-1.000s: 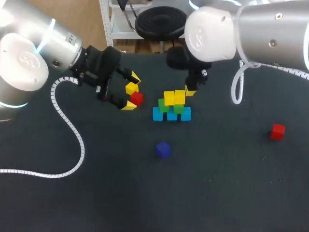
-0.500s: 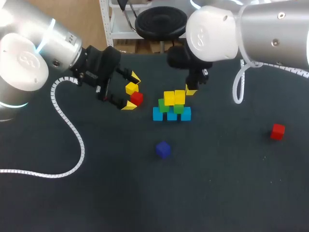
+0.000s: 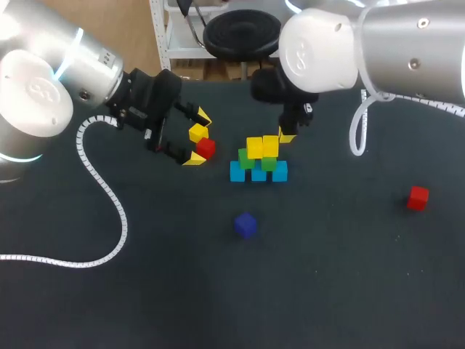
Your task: Place the blue cubes, place green cubes on the blue cubes, place the yellow cubes on the green cubes, then place the red cubes on the yellow cubes, and place purple cube on the red cubes.
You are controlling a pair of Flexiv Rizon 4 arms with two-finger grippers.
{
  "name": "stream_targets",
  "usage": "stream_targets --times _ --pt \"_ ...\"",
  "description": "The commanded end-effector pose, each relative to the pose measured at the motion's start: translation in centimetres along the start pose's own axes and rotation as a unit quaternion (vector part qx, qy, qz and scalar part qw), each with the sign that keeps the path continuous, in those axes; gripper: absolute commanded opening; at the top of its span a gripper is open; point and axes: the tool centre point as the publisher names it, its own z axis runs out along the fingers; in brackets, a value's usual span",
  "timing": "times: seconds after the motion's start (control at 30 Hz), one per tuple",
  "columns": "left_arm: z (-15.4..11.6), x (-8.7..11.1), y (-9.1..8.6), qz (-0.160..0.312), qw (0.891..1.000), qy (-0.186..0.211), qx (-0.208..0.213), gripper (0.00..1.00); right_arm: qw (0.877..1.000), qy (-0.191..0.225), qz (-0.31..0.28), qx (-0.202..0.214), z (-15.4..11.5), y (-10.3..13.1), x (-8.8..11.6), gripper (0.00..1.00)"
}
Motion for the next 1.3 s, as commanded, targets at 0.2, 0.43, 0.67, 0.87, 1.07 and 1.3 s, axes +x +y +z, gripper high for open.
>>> stream_targets --times 0.2,0.43,0.67,0.87,1.07,1.3 --pt "0.0 -0.1 0.2 -0.001 1.000 0.003 0.003 1.00 1.000 -0.004 -0.002 0.002 -0.1 0.2 0.0 0.00" --pt "0.0 -0.1 0.2 -0.001 1.000 0.003 0.003 1.00 1.000 -0.005 0.000 0.002 -0.1 0.2 0.0 0.00" --pt "0.0 -0.1 0.2 -0.001 1.000 0.003 0.003 1.00 1.000 -0.007 -0.003 0.002 -0.1 0.4 -0.1 0.00" --pt "0.0 -0.1 0.2 -0.001 1.000 0.003 0.003 1.00 1.000 -0.009 -0.003 0.002 -0.1 0.3 -0.1 0.00" --pt "0.0 -0.1 0.2 -0.001 1.000 0.003 0.003 1.00 1.000 -0.011 0.007 0.003 -0.3 0.4 0.7 0.00" --pt "0.0 -0.1 0.2 -0.001 1.000 0.003 0.003 1.00 0.999 -0.032 0.017 0.022 -2.8 1.7 3.3 0.00"
